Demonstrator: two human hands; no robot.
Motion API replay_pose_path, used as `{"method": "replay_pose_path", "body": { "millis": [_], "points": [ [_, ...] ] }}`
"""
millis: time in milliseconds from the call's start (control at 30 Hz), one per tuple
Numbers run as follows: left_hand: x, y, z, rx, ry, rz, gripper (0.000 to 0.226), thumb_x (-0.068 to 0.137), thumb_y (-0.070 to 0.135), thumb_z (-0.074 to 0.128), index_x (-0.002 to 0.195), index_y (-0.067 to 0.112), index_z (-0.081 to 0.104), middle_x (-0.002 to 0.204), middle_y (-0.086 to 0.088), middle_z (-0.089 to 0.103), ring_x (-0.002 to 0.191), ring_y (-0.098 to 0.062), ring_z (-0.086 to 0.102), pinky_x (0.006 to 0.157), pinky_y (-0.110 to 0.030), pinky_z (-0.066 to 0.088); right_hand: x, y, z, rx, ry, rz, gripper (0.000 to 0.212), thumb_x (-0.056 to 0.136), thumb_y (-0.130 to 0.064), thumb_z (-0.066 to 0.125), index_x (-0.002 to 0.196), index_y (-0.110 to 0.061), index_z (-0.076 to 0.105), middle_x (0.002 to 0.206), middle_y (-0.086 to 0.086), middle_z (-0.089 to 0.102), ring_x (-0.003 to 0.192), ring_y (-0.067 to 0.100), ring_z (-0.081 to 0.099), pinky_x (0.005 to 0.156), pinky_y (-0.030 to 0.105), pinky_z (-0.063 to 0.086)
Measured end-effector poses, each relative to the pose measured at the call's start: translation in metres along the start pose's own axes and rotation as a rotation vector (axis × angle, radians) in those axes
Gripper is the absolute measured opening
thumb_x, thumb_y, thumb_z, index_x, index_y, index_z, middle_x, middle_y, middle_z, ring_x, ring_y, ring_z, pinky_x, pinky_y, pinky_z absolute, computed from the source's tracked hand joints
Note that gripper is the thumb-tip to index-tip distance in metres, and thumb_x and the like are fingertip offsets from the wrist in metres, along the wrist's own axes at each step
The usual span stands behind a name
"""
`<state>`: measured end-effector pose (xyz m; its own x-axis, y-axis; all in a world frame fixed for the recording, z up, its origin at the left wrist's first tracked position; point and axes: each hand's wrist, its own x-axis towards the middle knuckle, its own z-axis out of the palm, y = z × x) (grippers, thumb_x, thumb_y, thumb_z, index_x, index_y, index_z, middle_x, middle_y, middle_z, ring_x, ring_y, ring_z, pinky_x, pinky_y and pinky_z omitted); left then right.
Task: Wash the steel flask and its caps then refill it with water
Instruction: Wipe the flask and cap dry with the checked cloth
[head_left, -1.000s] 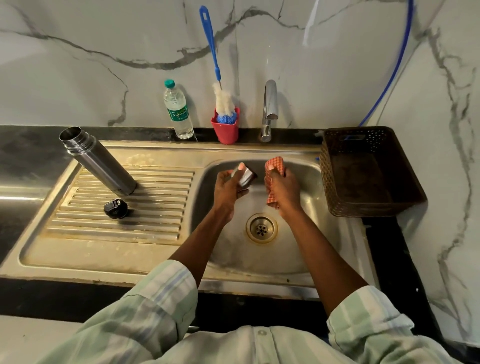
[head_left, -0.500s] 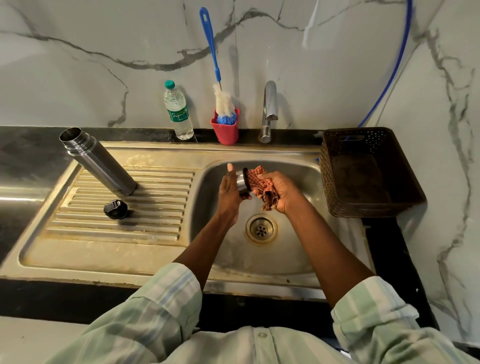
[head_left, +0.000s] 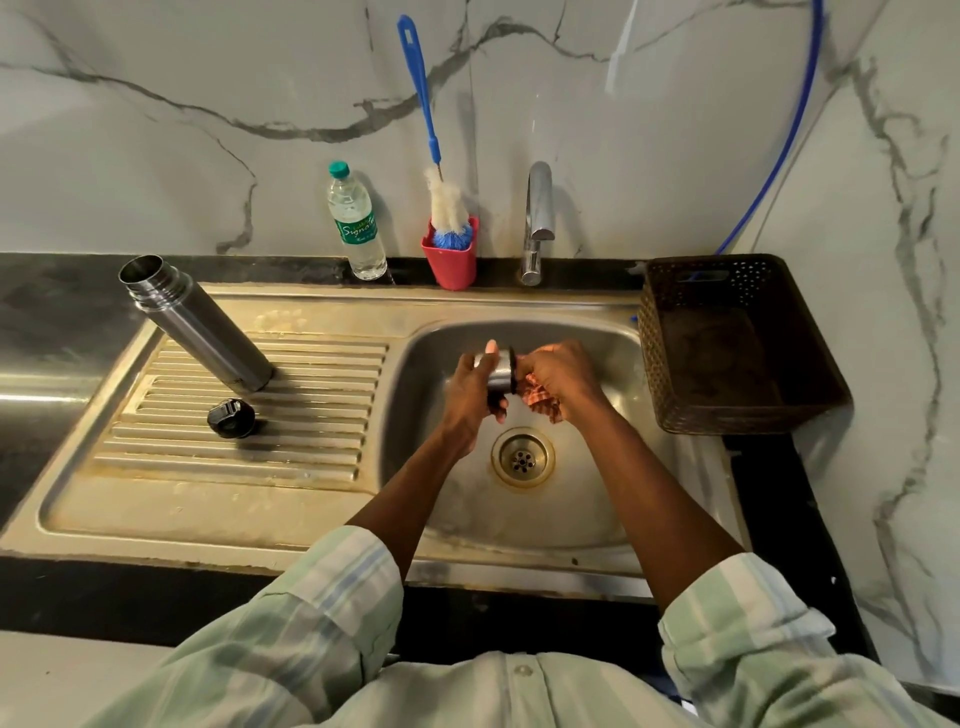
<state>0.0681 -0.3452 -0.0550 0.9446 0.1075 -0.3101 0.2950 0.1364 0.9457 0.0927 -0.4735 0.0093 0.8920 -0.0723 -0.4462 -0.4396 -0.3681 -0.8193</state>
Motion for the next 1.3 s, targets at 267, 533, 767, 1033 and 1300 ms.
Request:
{"method": "replay_pose_path", "body": {
  "millis": [267,533,767,1033,1300],
  "points": [
    [0.001,0.024,-0.008,0.133,-0.159,0.004,0.058,0.095,0.066,0.044,0.093,0.012,0.064,0.07,-0.008,0.059,0.05,-0.013,0.047,0.042,-0.024,0.036,-0.007,-0.001,0.01,0.72,-0.285,0.341,0.02,0.092,-0.022,0.056,0.082,-0.007,0.064,0.067,0.007,0.061,0.06,0.018,0.056,0.057,0.028,0.043],
    [0.019,0.047,-0.026,0.294,-0.161,-0.28,0.073,0.089,0.074,0.044,0.107,0.007,0.064,0.072,-0.01,0.068,0.054,-0.018,0.061,0.049,-0.026,0.049,-0.002,0.001,0.007,-0.191,-0.19,-0.383,0.011,0.086,-0.025,0.07,0.079,-0.016,0.072,0.069,0.011,0.071,0.055,0.023,0.068,0.05,0.033,0.055],
    [0.03,0.04,-0.026,-0.229,-0.316,-0.022,0.034,0.097,0.02,0.056,0.129,0.011,0.057,0.116,-0.016,0.059,0.1,-0.024,0.061,0.085,-0.038,0.052,0.001,0.004,0.02,0.839,-0.334,0.317,0.017,0.091,-0.024,0.057,0.087,-0.009,0.064,0.058,0.004,0.061,0.051,0.012,0.054,0.05,0.024,0.044],
    [0.031,0.058,-0.013,0.429,0.141,-0.268,0.065,0.078,0.071,0.066,0.103,0.011,0.066,0.081,-0.011,0.073,0.056,-0.018,0.064,0.044,-0.023,0.043,0.003,0.009,0.019,-0.33,-0.108,-0.642,0.025,0.087,-0.037,0.066,0.073,-0.017,0.071,0.06,0.0,0.065,0.045,0.015,0.06,0.045,0.032,0.051],
    [0.031,0.049,-0.028,-0.299,-0.352,-0.066,0.039,0.097,0.015,0.055,0.134,0.005,0.053,0.117,-0.015,0.064,0.102,-0.025,0.064,0.081,-0.034,0.056,0.0,0.001,0.021,0.681,-0.29,0.182,0.016,0.088,-0.026,0.063,0.089,-0.012,0.068,0.06,0.008,0.065,0.047,0.015,0.057,0.047,0.023,0.044]
  ]
}}
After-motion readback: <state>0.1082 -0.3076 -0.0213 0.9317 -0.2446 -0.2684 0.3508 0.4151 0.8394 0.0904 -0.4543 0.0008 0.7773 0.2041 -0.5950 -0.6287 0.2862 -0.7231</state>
